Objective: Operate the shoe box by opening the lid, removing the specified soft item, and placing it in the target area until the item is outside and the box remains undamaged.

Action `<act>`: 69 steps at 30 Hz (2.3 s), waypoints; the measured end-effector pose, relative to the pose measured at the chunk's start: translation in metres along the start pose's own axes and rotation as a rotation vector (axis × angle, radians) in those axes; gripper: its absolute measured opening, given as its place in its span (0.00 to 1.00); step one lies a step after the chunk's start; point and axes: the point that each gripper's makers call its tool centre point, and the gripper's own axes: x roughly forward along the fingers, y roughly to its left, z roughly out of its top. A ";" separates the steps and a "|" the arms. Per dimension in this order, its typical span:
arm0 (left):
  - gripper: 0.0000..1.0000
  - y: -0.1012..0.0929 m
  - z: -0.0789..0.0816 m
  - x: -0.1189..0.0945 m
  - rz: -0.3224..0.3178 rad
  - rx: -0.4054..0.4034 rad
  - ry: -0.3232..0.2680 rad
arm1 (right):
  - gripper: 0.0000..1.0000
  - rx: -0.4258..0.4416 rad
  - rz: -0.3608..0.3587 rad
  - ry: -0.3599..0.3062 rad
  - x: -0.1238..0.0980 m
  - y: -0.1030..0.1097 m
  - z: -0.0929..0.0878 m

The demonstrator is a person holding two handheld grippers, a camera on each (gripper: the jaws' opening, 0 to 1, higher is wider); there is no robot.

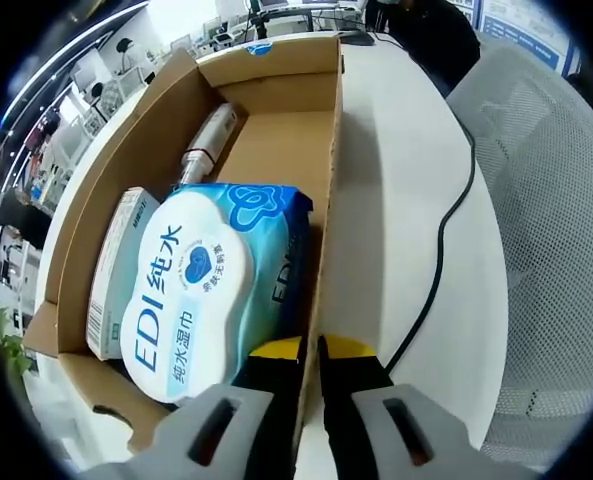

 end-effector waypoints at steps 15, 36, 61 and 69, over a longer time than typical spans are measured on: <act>0.04 -0.001 -0.001 0.000 -0.001 0.000 -0.001 | 0.40 -0.098 0.083 0.059 0.028 0.026 -0.005; 0.04 -0.001 0.000 -0.001 -0.005 0.002 -0.001 | 0.40 -0.193 0.132 0.103 0.043 0.034 -0.010; 0.04 -0.002 0.000 0.000 -0.002 0.000 -0.002 | 0.36 -0.193 0.117 0.195 0.080 0.027 -0.037; 0.04 -0.002 0.001 0.000 -0.003 0.007 -0.004 | 0.34 -0.233 0.137 0.240 0.093 0.021 -0.043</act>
